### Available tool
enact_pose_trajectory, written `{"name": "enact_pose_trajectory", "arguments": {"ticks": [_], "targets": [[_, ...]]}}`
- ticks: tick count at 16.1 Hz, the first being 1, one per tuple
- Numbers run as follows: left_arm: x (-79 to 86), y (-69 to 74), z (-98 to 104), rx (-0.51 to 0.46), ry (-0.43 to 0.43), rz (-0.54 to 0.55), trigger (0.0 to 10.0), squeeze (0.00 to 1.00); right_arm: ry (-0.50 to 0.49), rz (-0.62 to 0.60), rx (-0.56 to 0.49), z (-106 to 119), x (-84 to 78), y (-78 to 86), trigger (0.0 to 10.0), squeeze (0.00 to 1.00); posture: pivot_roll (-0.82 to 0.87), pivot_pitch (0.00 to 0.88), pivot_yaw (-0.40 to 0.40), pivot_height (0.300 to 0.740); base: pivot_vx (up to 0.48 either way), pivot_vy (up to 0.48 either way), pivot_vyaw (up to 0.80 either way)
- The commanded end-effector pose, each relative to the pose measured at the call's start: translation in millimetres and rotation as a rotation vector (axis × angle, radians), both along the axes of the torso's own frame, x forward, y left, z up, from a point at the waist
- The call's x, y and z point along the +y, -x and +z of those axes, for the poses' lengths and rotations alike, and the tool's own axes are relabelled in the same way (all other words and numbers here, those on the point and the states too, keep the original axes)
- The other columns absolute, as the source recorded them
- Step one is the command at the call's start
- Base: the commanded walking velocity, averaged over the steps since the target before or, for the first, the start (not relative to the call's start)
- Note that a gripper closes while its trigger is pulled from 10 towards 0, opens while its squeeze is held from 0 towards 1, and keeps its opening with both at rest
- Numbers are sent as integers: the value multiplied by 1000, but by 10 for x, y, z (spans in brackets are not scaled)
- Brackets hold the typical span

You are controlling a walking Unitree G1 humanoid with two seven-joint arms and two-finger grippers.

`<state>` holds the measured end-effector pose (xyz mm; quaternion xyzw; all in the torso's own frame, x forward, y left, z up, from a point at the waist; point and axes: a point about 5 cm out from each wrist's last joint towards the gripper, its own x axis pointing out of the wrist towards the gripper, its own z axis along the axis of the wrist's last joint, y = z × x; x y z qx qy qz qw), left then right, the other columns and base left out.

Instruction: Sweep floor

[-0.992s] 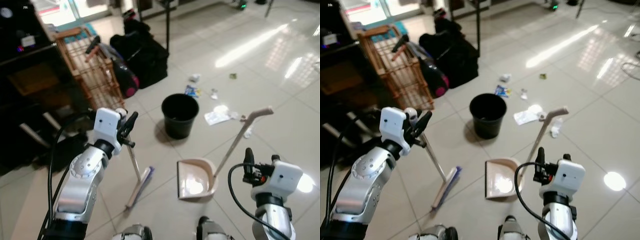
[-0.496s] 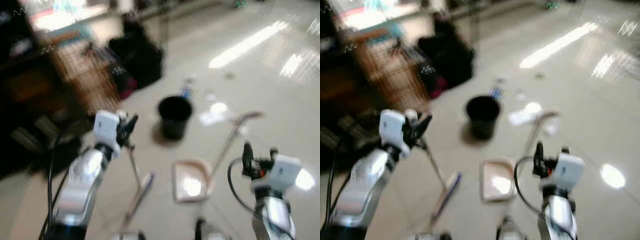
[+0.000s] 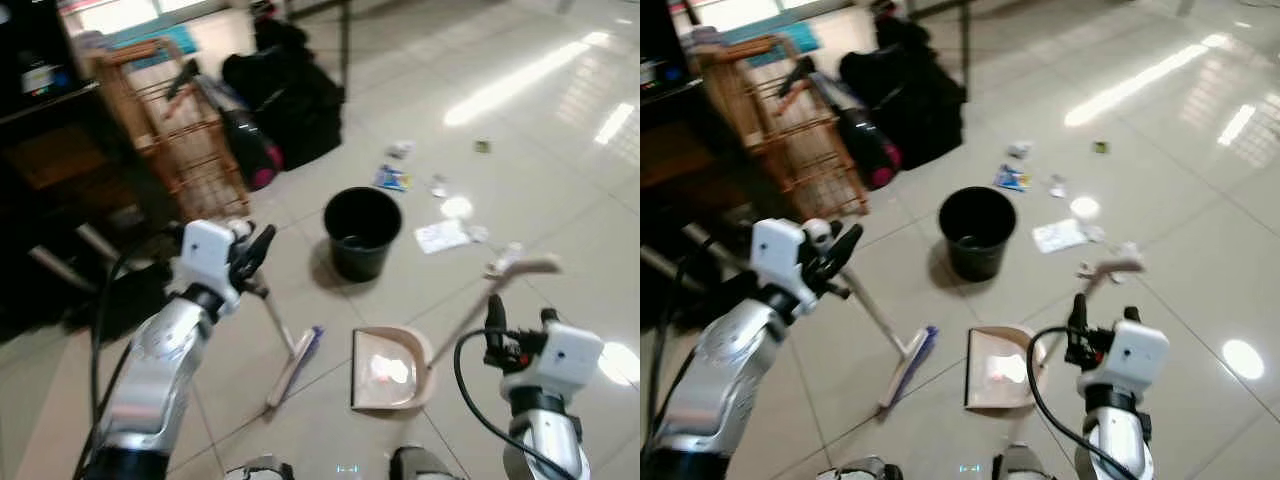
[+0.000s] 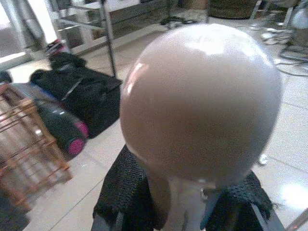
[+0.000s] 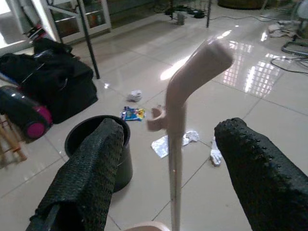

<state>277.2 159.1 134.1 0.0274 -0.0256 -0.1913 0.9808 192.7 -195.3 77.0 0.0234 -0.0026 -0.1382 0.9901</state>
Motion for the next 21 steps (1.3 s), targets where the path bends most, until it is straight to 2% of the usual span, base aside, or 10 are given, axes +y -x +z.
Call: {"name": "enact_pose_trajectory", "arguments": {"ticks": [1,4,8,9,10,13,14,16,18,21], "targets": [[6,48,9,-12,4,-24,10000,0,3,-9,38,-96,-7,95,10000,0,-34,150,92,740,0,0,0],[27,56,-19,-4,-4,-25,10000,0,8,-11,31,-112,29,153,10000,0,-34,141,102,740,0,0,0],[-10,-34,33,-19,-4,-35,10000,0,12,-64,-34,-70,-78,22,10000,0,-28,138,113,740,0,0,0],[-6,-38,39,-20,-4,-35,10000,0,-1,-65,-43,-69,-98,1,10000,808,-28,138,113,740,0,0,0],[-2,-44,42,-20,-4,-35,10000,0,-7,-66,-49,-65,-111,-16,10000,1000,-26,135,114,740,0,0,0],[20,-58,50,-21,-1,-30,10000,0,-1,-48,-63,-59,-148,-120,10000,1000,-24,133,116,740,0,0,0],[34,-66,40,-19,0,-25,10000,0,14,-27,-70,-64,-157,-222,10000,1000,-28,131,118,740,0,0,0],[32,-71,42,-21,1,-21,10000,0,33,4,-73,-50,-179,-323,10000,1000,-26,135,99,740,0,0,0],[42,-29,21,-24,11,4,10000,0,52,14,-69,-40,-258,-438,10000,1000,-20,137,68,740,0,0,0],[41,3,27,-29,12,9,10000,0,59,-12,-68,-69,-316,-544,10000,1000,1,140,61,740,0,0,0]]}}
